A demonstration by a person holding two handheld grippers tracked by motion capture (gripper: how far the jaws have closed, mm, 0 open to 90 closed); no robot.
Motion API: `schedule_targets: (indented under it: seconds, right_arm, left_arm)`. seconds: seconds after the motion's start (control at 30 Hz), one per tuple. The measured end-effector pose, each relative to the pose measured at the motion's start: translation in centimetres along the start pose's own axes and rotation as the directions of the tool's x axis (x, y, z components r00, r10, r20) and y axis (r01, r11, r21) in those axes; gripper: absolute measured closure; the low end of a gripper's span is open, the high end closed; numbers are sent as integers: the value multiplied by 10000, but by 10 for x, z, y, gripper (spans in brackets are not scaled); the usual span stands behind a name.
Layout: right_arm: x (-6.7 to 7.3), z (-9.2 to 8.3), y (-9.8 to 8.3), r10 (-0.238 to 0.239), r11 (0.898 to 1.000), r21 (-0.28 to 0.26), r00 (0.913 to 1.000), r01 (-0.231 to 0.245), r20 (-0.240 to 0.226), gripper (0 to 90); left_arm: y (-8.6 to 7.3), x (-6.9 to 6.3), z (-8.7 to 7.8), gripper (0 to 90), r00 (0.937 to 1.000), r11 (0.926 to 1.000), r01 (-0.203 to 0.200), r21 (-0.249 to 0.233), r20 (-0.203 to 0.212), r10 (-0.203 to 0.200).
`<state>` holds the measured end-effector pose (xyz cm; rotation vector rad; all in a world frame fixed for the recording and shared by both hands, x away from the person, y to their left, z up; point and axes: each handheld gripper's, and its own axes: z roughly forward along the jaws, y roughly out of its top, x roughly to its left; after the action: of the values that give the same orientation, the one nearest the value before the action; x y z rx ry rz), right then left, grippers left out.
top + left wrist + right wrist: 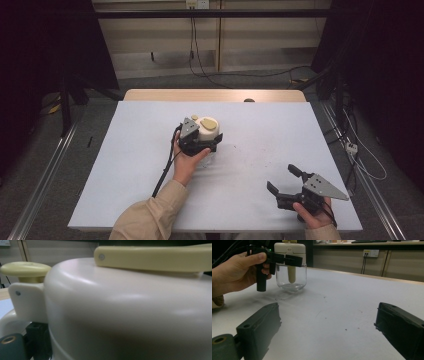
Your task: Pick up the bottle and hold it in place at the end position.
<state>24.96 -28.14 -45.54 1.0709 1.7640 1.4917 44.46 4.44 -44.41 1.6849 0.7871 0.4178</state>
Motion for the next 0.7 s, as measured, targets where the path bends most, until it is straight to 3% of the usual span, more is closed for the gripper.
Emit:
schedule_targets:
  seconds: [0.23,0.7]
  right_arm:
    - [0,0,0,-7,10000,-20,10000,7,15,48]
    - [0,0,0,-52,10000,-7,10000,52,8,48]
  left_arm:
    - [5,-4,5,63,9998,9998,-197,-2,76,197]
    - [4,-8,13,63,9999,9999,-140,11,67,139]
